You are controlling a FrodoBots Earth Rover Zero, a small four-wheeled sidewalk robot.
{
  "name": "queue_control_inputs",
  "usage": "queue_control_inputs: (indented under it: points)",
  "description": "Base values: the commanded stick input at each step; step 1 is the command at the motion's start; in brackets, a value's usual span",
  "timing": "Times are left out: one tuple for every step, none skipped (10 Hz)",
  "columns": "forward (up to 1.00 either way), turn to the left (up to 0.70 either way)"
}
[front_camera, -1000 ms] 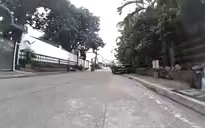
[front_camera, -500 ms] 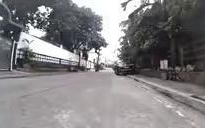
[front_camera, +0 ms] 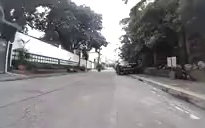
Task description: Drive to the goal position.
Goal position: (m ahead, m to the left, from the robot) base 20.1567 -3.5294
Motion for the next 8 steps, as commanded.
queue_control_inputs:
  points:
    - [1.0,0.0]
    - [1.0,0.0]
    - [1.0,0.0]
    - [1.0,0.0]
    - [1.0,-0.01]
    - [1.0,-0.16]
    - [1.0,-0.28]
    - [1.0,-0.36]
